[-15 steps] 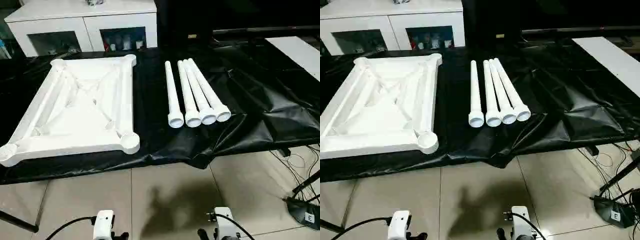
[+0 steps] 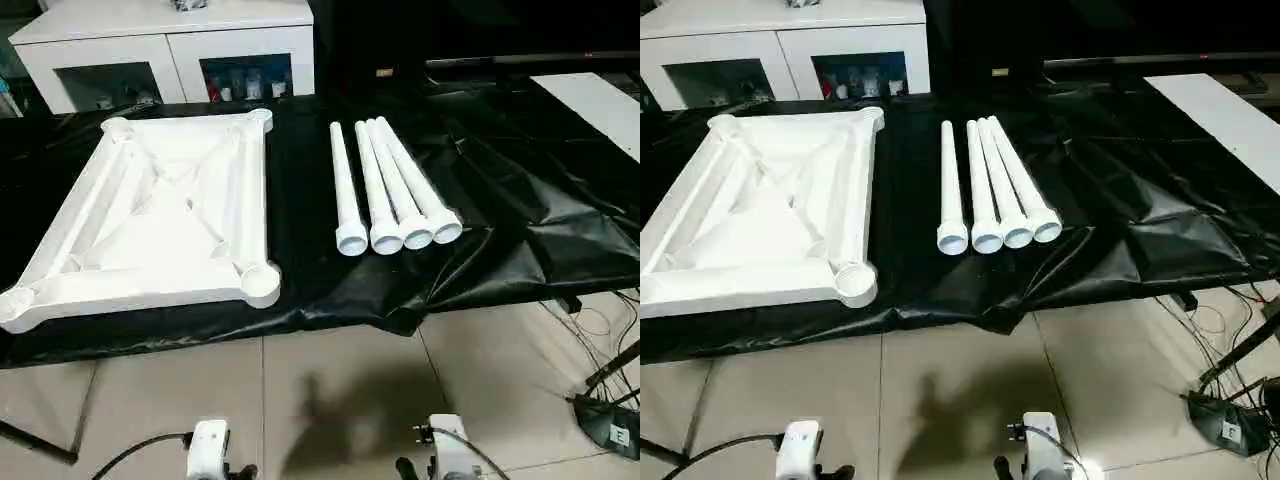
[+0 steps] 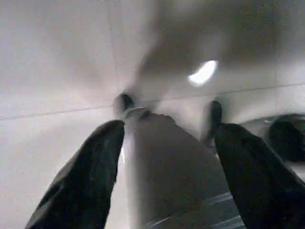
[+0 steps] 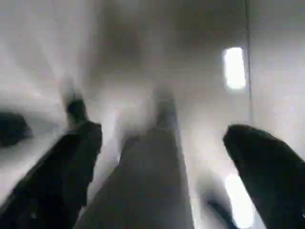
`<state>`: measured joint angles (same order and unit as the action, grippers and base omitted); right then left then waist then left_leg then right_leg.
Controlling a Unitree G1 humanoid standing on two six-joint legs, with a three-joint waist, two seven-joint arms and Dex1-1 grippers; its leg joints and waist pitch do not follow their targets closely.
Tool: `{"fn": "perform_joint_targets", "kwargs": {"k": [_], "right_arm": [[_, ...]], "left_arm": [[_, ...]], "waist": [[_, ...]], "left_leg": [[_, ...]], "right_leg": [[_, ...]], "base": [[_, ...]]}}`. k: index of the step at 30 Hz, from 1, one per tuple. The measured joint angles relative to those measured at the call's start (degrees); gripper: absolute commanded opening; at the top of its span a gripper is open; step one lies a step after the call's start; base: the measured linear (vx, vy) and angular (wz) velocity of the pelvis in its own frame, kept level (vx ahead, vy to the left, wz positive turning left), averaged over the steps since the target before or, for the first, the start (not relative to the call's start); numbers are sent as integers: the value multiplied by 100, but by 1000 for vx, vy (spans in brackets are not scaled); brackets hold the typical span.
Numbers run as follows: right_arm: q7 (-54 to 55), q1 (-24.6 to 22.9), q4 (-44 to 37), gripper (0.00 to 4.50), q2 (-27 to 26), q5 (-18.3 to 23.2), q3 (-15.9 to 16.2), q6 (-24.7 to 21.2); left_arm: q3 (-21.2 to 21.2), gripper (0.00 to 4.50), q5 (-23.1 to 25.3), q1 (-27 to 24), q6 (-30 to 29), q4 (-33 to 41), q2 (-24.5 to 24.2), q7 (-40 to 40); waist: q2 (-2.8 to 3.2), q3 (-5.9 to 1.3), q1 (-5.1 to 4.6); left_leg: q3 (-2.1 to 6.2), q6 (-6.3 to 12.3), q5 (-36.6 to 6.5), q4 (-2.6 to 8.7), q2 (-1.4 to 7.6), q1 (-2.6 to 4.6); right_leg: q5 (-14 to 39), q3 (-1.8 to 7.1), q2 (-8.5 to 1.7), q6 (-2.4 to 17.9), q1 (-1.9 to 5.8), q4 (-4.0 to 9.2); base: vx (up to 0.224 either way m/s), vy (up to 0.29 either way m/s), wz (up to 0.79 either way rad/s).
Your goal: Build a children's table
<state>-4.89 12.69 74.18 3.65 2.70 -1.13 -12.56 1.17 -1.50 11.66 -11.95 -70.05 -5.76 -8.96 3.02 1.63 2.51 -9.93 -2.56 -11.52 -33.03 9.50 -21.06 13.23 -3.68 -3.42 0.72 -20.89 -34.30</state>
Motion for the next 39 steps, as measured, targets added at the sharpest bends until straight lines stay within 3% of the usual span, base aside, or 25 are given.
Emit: {"fn": "perform_joint_targets", "kwargs": {"k": [4,11,16,18,20,22,24,25,26,27,28,29,30,31,32,33,34,35,36,37,39], "right_arm": [[-49,36,38,450,9,-60,52,-105],[-55,42,92,450,43,-122,51,-114],[-62,72,147,450,39,-158,42,-101],[-64,91,149,450,40,-186,40,-105],[-67,116,149,450,47,-211,38,-104],[-71,128,152,450,57,-241,38,-89],[-62,131,169,450,61,-241,16,-46],[-56,139,179,450,66,-242,-8,-30],[-54,156,192,450,68,-241,-31,-7],[-55,179,191,450,53,-241,-38,31],[-56,107,140,450,21,-239,-59,113],[-51,14,207,450,24,-246,-57,137],[-36,-27,344,450,31,-261,-54,135],[-19,116,345,450,59,-265,-59,170],[12,168,238,450,127,-253,-92,305],[26,140,196,450,185,-237,-152,475],[-7,91,207,450,222,-215,-228,639],[-49,111,204,450,204,-185,-270,715],[-159,156,185,450,178,-156,-292,859],[-321,276,52,450,50,-100,-290,1063],[-499,402,-248,450,-7,-72,-285,1369]], "left_arm": [[-98,345,121,-68,179,-99,21,43],[-94,345,132,-73,276,-168,-52,77],[-9,345,147,52,337,-403,-47,161],[9,345,152,84,343,-404,-51,168],[17,345,153,139,352,-402,-54,175],[35,345,137,172,407,-393,-50,186],[78,345,130,148,484,-400,-53,192],[99,345,125,133,509,-404,-51,192],[115,345,126,94,568,-413,-55,189],[117,345,131,47,596,-438,-60,189],[110,345,156,164,580,-488,-109,187],[101,345,185,270,620,-451,-115,186],[81,345,196,309,742,-324,-99,183],[70,345,224,218,872,-271,-106,193],[41,345,260,43,985,-311,-62,220],[-20,345,302,-19,1045,-395,-39,209],[-51,345,349,-16,1128,-397,-81,200],[-48,345,351,22,1207,-373,-147,194],[-17,345,345,-30,1354,-287,-247,186],[25,345,341,-134,1507,-243,-333,183],[121,345,270,-186,1707,-80,-400,147]], "waist": [[-17,-22,-8],[-30,-24,100],[-54,-29,101],[-77,-65,111],[-98,-121,162],[-108,-153,237],[-91,-147,256],[-77,-91,238],[-15,7,183],[154,67,82],[43,102,124],[-44,68,350],[-295,-17,605],[-503,-90,604],[-363,-60,645],[-143,-56,675],[-75,-66,719],[-7,-70,742],[-30,-52,749],[-41,-43,714],[-21,-29,622]], "left_leg": [[0,-1,0,3,6,3],[-6,0,0,0,10,2],[-7,53,33,-20,13,-17],[-6,117,35,-118,21,-157],[24,155,44,-310,43,-425],[39,246,78,-407,67,-631],[10,293,110,-407,107,-678],[-9,225,68,-409,121,-608],[-19,144,-42,-441,144,-459],[39,134,-103,-424,218,-464],[-40,127,-101,-382,206,-433],[-250,115,-97,-327,201,-466],[-548,46,-55,-240,219,-595],[-637,-227,-106,-502,209,-694],[-64,-199,-124,-740,119,-615],[420,-205,-231,-1007,24,-460],[487,-249,-350,-692,10,-330],[447,-244,-250,-563,45,-300],[436,-213,-184,-481,75,-305],[481,-185,-164,-474,88,-308],[551,-166,-153,-484,51,-300]], "right_leg": [[2,-6,0,-3,4,9],[2,-8,0,-2,2,13],[-4,-12,0,4,-20,-5],[-15,-23,-1,9,-146,-87],[-62,-47,0,-40,-382,-236],[-143,-101,-8,-25,-555,-268],[-252,-208,-47,37,-572,-172],[-258,-300,-118,-4,-537,-121],[-241,-544,-226,-33,-373,-17],[-201,-790,-249,-59,-133,1],[437,-797,-351,23,-122,-871],[725,-779,-348,114,111,-1138],[1062,-594,-285,152,362,-1161],[1741,-221,-273,-39,396,-1206],[1692,-208,-224,-63,435,-1199],[1598,-214,-160,-91,493,-1109],[1471,-195,-125,-98,501,-959],[1342,-157,-63,-136,477,-850],[1269,-102,-41,-112,438,-792],[1200,-3,-13,-103,363,-823],[1135,86,-76,-218,279,-840]], "base": [[0,0,0],[0,0,0],[0,0,0],[0,0,0],[-46,0,1],[-109,7,1],[-127,18,-3],[-237,79,-12],[-237,79,-12],[-167,81,-21],[42,86,-10],[0,0,0],[1,-22,25],[137,-260,34],[241,-104,-2],[241,-104,-2],[-7,115,11],[-119,76,37],[-119,76,37],[-119,34,-4],[-71,-1,-26]]}}
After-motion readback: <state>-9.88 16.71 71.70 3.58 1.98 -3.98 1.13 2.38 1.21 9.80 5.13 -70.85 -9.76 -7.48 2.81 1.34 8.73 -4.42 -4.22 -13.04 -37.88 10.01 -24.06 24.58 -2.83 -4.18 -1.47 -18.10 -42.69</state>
